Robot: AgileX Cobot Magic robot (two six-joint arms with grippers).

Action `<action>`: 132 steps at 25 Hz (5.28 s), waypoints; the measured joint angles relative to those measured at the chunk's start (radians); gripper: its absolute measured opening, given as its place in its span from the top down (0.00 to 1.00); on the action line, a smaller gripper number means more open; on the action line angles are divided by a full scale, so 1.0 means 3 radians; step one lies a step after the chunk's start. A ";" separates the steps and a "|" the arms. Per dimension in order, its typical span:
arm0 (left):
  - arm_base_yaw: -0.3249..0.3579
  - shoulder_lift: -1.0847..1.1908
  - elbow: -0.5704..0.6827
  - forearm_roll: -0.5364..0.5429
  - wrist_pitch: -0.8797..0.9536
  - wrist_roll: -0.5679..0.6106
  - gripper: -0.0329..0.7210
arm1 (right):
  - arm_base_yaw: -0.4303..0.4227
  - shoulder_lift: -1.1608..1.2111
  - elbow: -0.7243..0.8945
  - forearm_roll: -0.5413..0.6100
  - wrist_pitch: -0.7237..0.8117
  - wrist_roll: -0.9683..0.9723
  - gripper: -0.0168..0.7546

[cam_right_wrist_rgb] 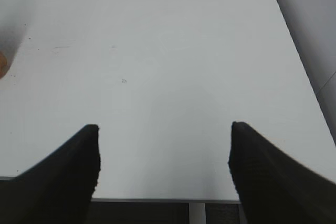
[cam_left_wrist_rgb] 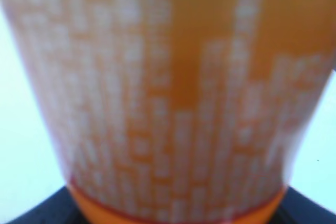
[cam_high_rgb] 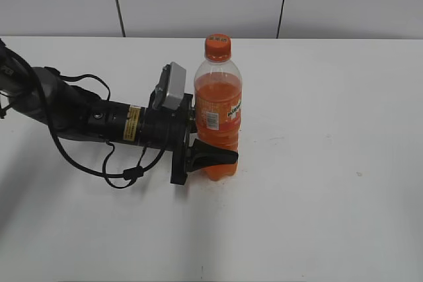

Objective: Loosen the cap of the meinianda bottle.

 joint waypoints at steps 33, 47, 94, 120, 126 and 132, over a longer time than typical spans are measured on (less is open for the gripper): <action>0.0003 0.0000 0.0000 0.0023 -0.0023 0.0008 0.42 | 0.0000 0.3099 -0.1328 0.0427 0.0039 0.0292 0.24; 0.0003 0.0000 0.0000 0.0026 -0.0029 0.0011 0.42 | 0.0000 0.4756 -0.2986 0.0450 0.0381 0.0597 0.24; -0.0018 0.0000 0.0000 0.0102 -0.0049 -0.0002 0.42 | 0.1821 0.6198 -0.4310 0.0763 0.0388 0.1625 0.24; -0.0018 0.0000 0.0000 0.0094 -0.0049 -0.0004 0.42 | 0.1887 0.6304 -0.4150 0.0794 0.0392 0.1657 0.25; -0.0018 0.0000 0.0000 0.0094 -0.0049 -0.0004 0.42 | 0.1887 0.6263 -0.4150 0.0802 0.0396 0.1657 0.43; -0.0018 0.0000 0.0000 0.0094 -0.0049 -0.0004 0.42 | 0.1887 0.6245 -0.4150 0.0846 0.0393 0.1657 0.54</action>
